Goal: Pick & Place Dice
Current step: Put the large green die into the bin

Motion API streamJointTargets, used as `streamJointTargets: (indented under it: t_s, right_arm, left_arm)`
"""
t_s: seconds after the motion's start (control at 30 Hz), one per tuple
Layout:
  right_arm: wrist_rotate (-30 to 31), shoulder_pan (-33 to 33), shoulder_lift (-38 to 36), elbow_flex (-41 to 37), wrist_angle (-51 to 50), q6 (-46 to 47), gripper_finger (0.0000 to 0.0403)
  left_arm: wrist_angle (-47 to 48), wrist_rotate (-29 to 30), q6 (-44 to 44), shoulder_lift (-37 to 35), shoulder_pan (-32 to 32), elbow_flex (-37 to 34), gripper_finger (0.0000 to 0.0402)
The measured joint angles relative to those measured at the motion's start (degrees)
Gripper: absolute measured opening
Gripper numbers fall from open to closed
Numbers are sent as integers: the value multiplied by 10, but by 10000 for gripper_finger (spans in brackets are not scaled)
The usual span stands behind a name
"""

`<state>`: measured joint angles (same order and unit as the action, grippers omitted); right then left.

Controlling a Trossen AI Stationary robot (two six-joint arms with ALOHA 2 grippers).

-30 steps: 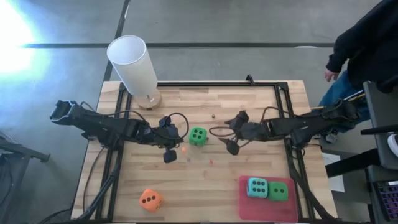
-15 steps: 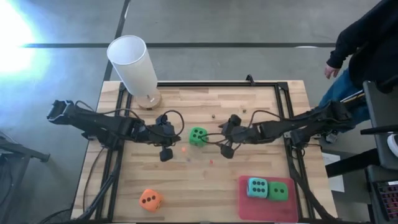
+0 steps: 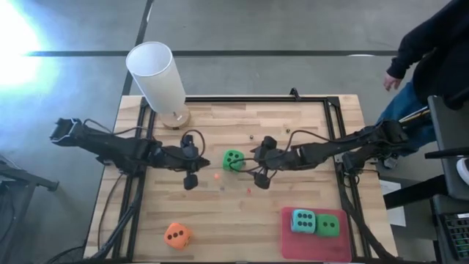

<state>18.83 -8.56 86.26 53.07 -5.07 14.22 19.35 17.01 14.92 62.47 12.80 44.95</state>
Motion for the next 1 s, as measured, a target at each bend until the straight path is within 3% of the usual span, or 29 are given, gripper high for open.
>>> streamJointTargets:
  t_s: [0.27, 1.0]
  right_arm:
    - [0, 0, -2, 7, -1, 1, 400]
    - [2, 0, 0, 31, -1, 6, 400]
  left_arm:
    - [0, 1, 0, -46, 0, -34, 36]
    - [2, 1, 0, -50, 0, -40, 36]
